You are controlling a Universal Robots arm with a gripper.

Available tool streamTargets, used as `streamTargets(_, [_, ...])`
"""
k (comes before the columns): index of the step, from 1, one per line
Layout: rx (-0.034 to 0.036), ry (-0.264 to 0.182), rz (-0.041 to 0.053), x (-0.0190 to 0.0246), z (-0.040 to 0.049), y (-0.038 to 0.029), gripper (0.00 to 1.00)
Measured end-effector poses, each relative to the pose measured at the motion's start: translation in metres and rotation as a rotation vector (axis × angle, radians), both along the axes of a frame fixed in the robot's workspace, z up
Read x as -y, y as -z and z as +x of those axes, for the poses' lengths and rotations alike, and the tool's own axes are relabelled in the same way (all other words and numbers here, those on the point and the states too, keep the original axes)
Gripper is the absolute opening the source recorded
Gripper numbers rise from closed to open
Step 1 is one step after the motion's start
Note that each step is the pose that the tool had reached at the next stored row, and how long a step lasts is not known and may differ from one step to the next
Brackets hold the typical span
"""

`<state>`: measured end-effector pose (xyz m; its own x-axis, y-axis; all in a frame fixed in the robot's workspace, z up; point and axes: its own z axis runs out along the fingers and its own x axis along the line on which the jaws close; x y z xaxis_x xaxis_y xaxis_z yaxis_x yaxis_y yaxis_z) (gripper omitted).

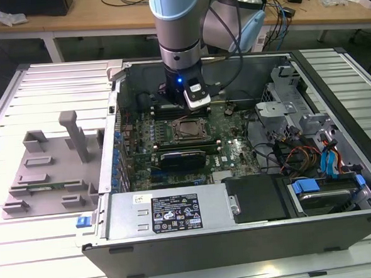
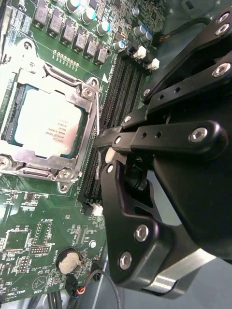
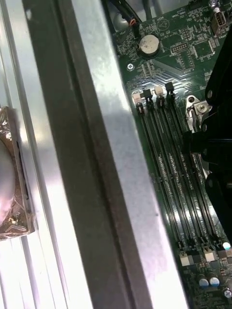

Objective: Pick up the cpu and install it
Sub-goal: 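Install the first cpu locking lever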

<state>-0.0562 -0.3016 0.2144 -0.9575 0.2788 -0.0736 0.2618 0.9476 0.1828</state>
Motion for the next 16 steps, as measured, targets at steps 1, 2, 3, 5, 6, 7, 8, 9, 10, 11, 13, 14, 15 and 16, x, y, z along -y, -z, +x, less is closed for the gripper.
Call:
streamTargets(1, [0.0, 0.001, -0.0043, -0.0001, -0.0001, 0.0018, 0.11])
streamTargets(2, [0.0001, 0.001, -0.0088, -0.0003, 0.0, 0.0035, 0.11])
streamTargets(3, [0.0, 0.002, -0.0131, -0.0004, -0.0001, 0.0048, 0.11])
streamTargets(5, [0.0, 0.005, -0.0233, -0.0008, 0.0, 0.0074, 0.11])
streamTargets(6, [-0.0002, 0.008, -0.0269, -0.0011, 0.0, 0.0085, 0.11])
streamTargets(7, [0.0, 0.01, -0.0273, -0.0013, 0.0, 0.0087, 0.11])
streamTargets(8, [-0.0001, 0.013, -0.0278, -0.0013, 0.0, 0.0089, 0.11])
streamTargets(9, [-0.0002, 0.022, -0.0296, -0.0028, 0.0, 0.0091, 0.11])
streamTargets(10, [-0.0002, 0.025, -0.0306, -0.004, 0.0, 0.0091, 0.11])
streamTargets(11, [-0.0002, 0.027, -0.0314, -0.005, 0.0, 0.0091, 0.11])
streamTargets(13, [-0.0003, 0.035, -0.0367, -0.0072, 0.0001, 0.0091, 0.11])
streamTargets(14, [-0.0002, 0.036, -0.0381, -0.0074, 0.0002, 0.0091, 0.11])
streamTargets(15, [-0.0002, 0.037, -0.0385, -0.0074, 0.0002, 0.0091, 0.11])
streamTargets(16, [-0.0004, 0.038, -0.0395, -0.0074, 0.0002, 0.0089, 0.11])
